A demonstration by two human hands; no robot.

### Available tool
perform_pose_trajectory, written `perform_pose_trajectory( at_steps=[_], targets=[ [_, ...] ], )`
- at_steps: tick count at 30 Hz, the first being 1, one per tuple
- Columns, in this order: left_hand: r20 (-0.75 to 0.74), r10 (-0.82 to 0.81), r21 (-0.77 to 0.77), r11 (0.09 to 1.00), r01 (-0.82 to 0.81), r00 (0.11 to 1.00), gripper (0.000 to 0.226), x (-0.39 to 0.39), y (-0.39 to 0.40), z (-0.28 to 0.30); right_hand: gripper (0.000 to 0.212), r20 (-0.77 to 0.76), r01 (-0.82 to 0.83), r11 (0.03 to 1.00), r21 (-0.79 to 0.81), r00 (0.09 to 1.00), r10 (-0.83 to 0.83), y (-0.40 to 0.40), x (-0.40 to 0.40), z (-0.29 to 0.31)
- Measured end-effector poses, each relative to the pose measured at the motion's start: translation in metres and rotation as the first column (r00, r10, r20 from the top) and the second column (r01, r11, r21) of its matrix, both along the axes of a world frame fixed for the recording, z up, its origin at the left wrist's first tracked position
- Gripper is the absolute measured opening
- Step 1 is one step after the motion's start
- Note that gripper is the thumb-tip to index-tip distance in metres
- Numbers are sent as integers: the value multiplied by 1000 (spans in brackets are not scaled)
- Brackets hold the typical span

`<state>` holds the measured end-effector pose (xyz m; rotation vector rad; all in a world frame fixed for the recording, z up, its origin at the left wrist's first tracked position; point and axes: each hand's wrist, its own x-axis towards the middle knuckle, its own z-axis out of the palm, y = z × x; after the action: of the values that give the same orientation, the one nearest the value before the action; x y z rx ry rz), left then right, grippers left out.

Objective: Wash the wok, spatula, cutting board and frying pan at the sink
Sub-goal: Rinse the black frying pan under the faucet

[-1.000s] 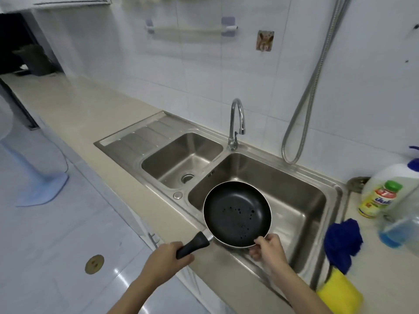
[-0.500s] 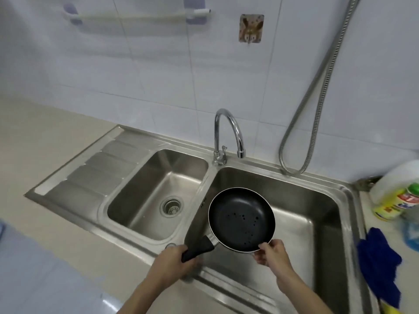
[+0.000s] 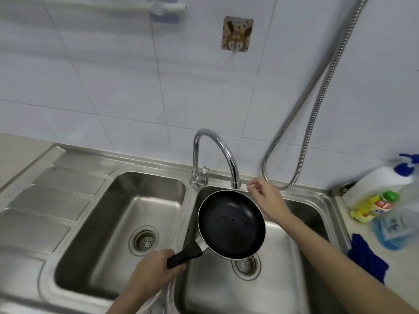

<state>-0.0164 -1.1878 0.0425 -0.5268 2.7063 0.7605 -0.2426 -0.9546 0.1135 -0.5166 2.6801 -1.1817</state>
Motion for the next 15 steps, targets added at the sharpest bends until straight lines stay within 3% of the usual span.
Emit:
perform_pose_trajectory(
  at_steps=[3,7,11,13,15],
  targets=[
    [16,59,58,997,-60,998,41,1,0,1,12,-26,-222,966,134,974,227,-43,-45,4],
    [8,119,106,987,-119,993,42,7,1,7,37,109,-460,872,169,888,447,-96,-86,-17],
    [-34,151,177,974,-143,988,38,16,1,15,34,164,-582,779,235,813,559,-120,-101,-57],
    [-36,166,195,968,-156,985,36,20,2,16,38,186,-627,750,210,779,599,-119,-98,-56],
    [-18,176,203,965,-169,984,35,22,3,16,28,158,-672,714,196,740,654,-119,-96,-41]
  ],
)
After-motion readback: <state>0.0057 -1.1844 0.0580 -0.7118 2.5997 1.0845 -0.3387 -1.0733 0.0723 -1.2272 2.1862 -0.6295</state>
